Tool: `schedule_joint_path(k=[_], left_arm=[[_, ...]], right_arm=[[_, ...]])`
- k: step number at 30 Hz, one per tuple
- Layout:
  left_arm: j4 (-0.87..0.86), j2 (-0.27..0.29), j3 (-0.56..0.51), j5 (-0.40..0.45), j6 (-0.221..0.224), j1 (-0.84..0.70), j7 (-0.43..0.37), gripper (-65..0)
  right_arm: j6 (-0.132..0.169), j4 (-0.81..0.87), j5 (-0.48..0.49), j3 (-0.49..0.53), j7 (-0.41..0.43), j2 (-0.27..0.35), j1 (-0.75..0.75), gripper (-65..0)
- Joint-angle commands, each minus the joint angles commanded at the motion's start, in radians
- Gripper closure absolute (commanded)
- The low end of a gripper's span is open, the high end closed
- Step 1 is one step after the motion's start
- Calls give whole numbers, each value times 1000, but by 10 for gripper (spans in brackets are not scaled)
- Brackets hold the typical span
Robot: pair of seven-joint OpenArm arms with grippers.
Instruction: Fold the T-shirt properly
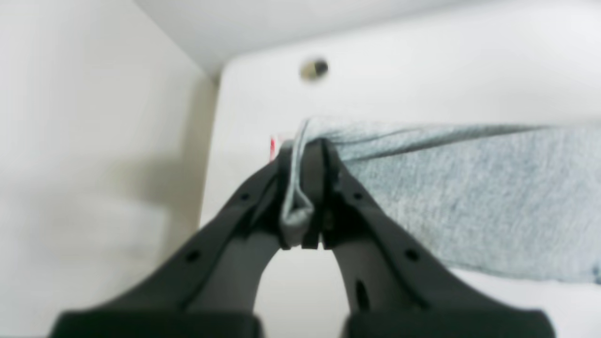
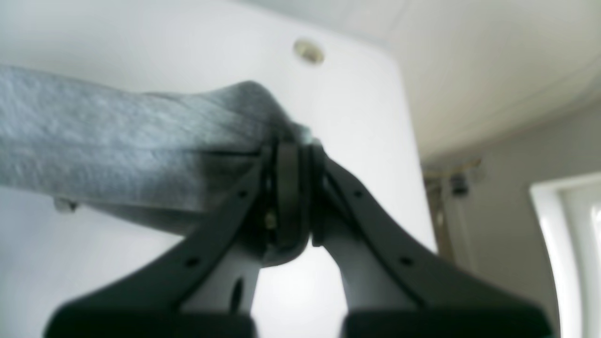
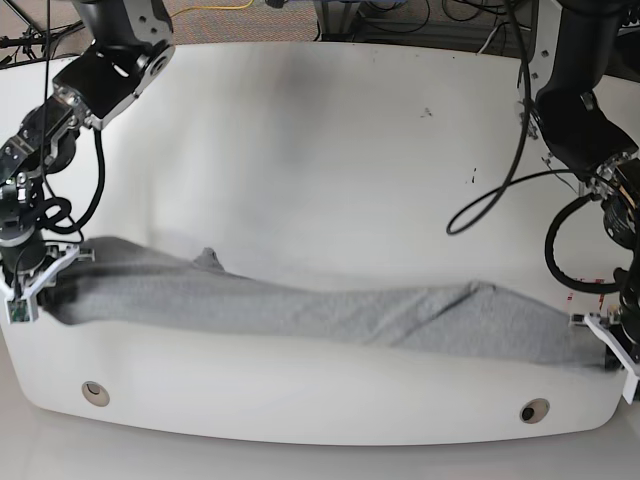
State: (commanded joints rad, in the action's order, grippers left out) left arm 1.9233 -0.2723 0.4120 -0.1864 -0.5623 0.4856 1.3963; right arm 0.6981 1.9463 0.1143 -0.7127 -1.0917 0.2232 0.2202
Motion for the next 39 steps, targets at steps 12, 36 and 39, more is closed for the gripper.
schedule_joint_path(k=[12, 36, 39], left_arm=[[18, -6, 112, 0, -58, -371, 0, 0], [15, -98, 146, 3, -84, -764, -30, 0], [15, -98, 147, 5, -84, -766, -30, 0]], right_arm=[[0, 5, 0, -54, 34, -130, -256, 0], [0, -3, 0, -46, 35, -209, -460, 0], [0, -14, 0, -46, 35, -210, -474, 0]])
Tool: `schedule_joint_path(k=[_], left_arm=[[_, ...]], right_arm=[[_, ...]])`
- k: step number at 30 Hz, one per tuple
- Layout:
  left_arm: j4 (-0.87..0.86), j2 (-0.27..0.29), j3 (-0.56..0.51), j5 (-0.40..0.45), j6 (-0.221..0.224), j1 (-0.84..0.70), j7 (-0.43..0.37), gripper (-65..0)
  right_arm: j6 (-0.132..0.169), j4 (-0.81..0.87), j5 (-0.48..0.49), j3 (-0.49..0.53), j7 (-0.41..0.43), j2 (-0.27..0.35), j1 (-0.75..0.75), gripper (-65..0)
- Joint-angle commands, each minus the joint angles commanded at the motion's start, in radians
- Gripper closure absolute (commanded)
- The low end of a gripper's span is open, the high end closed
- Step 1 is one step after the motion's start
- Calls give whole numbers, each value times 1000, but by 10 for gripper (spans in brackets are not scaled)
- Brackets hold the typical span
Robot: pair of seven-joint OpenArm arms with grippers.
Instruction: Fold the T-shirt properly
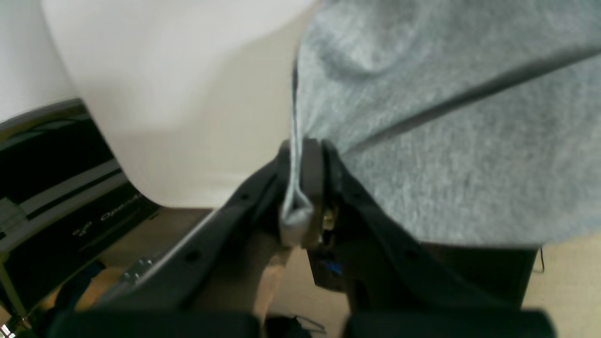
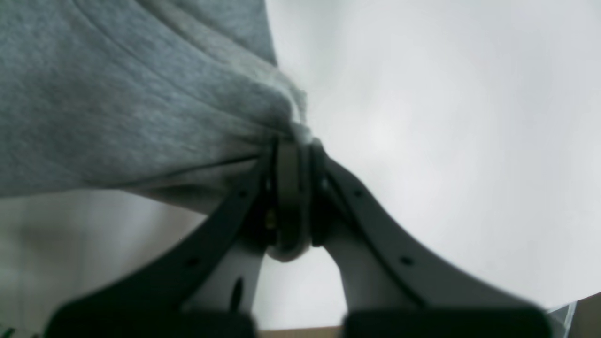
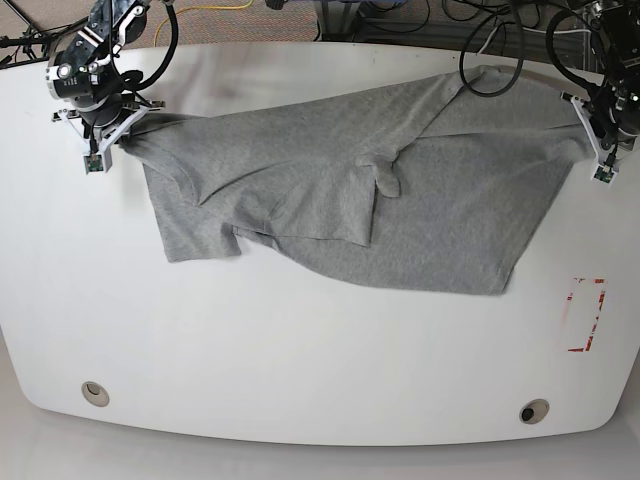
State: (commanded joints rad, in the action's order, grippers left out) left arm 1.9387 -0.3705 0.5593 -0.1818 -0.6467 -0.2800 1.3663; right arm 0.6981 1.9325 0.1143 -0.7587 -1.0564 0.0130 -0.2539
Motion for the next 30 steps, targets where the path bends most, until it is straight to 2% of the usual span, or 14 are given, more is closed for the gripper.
schedule_joint_path(k=[9, 12, 15, 18, 19, 24, 30], left_arm=[[0, -2, 31, 0, 0, 2, 0, 0], [0, -3, 31, 0, 0, 3, 0, 0], [0, -17, 29, 0, 0, 3, 0, 0], [0, -18, 29, 0, 0, 5, 0, 0], [0, -18, 29, 0, 0, 5, 0, 0], [0, -20, 29, 0, 0, 6, 0, 0], [0, -20, 28, 0, 0, 6, 0, 0]], right_arm=[[0, -15, 2, -2, -3, -2, -12, -17], [0, -15, 2, -2, -5, -2, -14, -125], [0, -14, 2, -2, -5, -2, -14, -271], [0, -9, 2, -5, -5, -17, -14, -377], [0, -8, 2, -6, -5, -23, -14, -392], [0, 43, 26, -20, -5, -43, -12, -388], [0, 55, 172, -81, -5, -63, 2, -357]])
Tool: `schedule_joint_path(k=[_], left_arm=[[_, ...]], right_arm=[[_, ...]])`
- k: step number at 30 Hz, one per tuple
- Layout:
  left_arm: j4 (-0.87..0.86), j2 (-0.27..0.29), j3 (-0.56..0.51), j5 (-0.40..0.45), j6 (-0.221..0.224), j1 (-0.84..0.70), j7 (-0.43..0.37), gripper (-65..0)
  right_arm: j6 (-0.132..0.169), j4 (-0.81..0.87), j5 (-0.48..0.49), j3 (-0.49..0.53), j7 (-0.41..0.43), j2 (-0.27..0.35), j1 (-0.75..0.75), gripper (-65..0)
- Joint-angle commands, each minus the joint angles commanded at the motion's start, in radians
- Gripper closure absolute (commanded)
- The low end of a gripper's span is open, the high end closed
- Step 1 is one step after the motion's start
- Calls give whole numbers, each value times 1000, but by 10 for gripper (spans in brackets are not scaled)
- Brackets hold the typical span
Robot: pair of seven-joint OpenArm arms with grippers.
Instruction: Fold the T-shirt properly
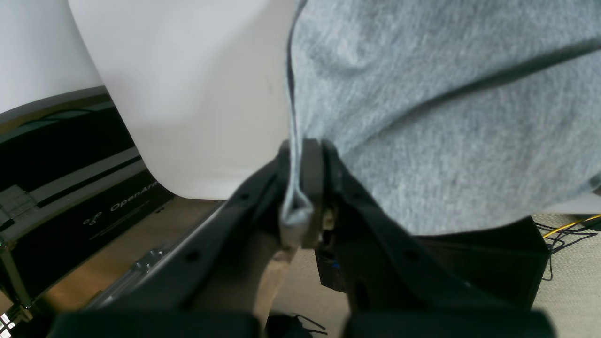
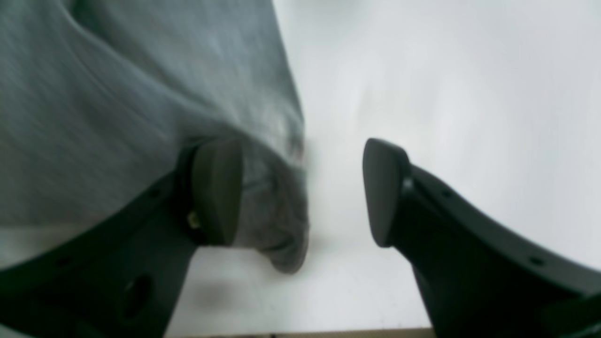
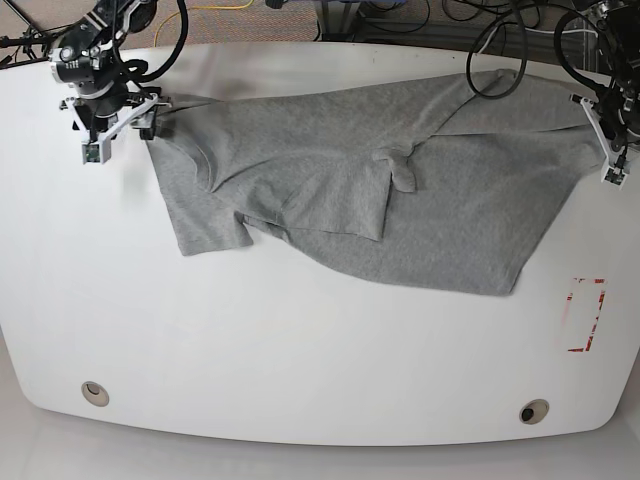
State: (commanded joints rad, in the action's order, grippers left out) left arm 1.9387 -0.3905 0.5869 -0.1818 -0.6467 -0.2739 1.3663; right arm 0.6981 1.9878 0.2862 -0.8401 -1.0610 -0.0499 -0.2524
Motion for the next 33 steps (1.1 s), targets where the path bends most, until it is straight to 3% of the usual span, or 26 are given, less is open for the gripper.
schedule_joint_path(k=[4, 11, 22, 33], left_arm=[[0, 0, -2, 0, 0, 2, 0, 0], [0, 3, -9, 0, 0, 2, 0, 0], [0, 3, -25, 0, 2, 3, 0, 0], [0, 3, -23, 0, 2, 17, 0, 0]], right_arm=[[0, 0, 28, 18, 0, 3, 38, -357], [0, -57, -48, 74, 0, 15, 114, -357], [0, -209, -147, 80, 6, 15, 222, -357], [0, -324, -147, 130, 21, 31, 227, -357]])
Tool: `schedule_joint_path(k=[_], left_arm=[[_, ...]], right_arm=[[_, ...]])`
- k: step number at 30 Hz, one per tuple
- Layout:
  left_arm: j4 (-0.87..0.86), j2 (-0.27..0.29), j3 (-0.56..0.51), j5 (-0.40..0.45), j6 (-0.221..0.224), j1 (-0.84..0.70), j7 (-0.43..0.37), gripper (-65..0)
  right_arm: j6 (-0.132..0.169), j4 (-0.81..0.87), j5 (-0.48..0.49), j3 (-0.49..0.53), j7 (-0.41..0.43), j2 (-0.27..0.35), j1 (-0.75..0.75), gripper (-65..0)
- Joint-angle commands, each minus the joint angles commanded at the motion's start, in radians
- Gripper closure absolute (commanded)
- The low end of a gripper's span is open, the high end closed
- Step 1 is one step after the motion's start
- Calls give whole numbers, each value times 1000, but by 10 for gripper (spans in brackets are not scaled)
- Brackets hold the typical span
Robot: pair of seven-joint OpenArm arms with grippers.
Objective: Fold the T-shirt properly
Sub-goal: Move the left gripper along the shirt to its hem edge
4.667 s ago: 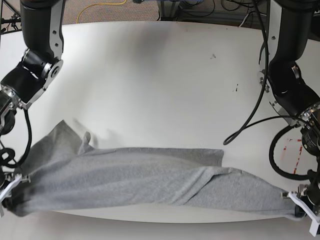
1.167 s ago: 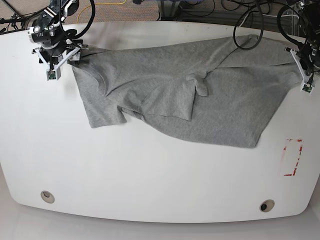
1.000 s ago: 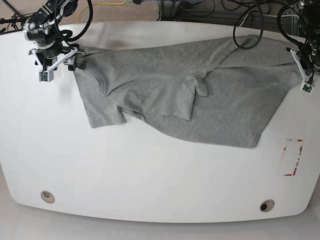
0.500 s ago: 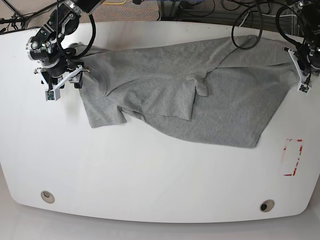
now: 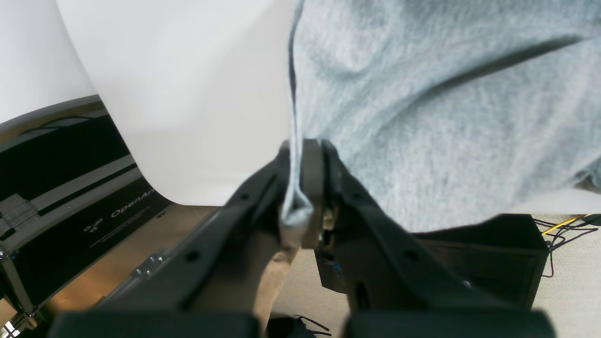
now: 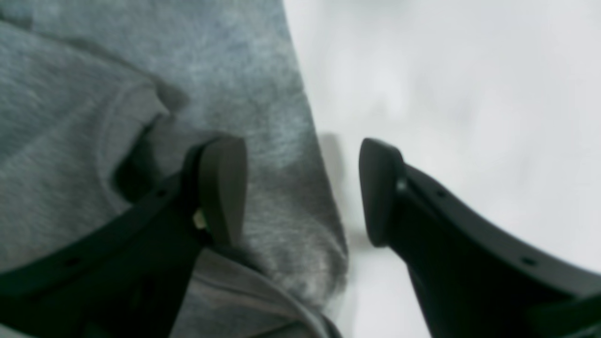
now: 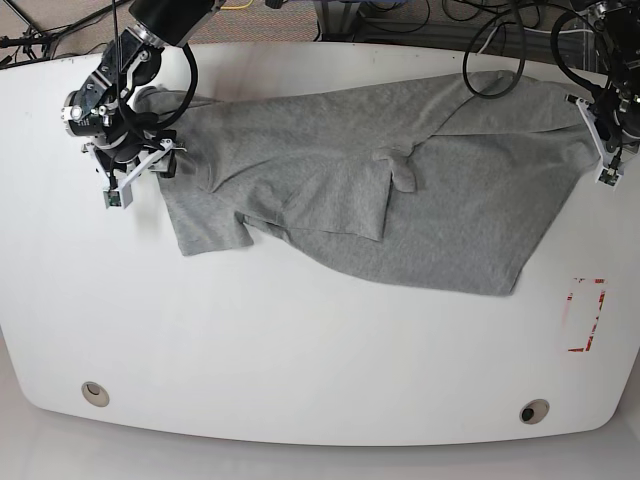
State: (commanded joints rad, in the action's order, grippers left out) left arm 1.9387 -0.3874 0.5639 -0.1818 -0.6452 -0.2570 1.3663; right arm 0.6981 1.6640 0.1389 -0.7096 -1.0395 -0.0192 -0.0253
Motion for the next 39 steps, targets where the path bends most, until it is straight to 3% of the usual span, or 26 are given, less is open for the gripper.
schedule_joint_path(k=[5, 14, 19, 22, 23, 31, 33, 39], left_arm=[[0, 0, 2, 0, 0, 3, 0, 0], [0, -3, 5, 0, 0, 3, 0, 0], [0, -3, 2, 0, 0, 3, 0, -4], [0, -3, 2, 0, 0, 5, 0, -75], [0, -3, 3, 0, 0, 5, 0, -108], [0, -3, 5, 0, 2, 46, 0, -338], [0, 0, 6, 0, 2, 78, 0, -367], [-5, 2, 6, 0, 3, 222, 2, -375]], right_arm=[[0, -64, -3, 5, 86, -2, -5, -357], [0, -104, -5, 5, 94, 2, -5, -335], [0, -104, -5, 6, 91, -2, -5, -136], [0, -104, -3, 6, 89, -3, -5, -14], [0, -104, -3, 6, 89, -3, -5, 0], [0, -74, -5, 6, 60, -2, -5, 0], [0, -60, -5, 6, 58, -2, -5, 0], [0, -32, -5, 6, 54, -2, -5, 0]])
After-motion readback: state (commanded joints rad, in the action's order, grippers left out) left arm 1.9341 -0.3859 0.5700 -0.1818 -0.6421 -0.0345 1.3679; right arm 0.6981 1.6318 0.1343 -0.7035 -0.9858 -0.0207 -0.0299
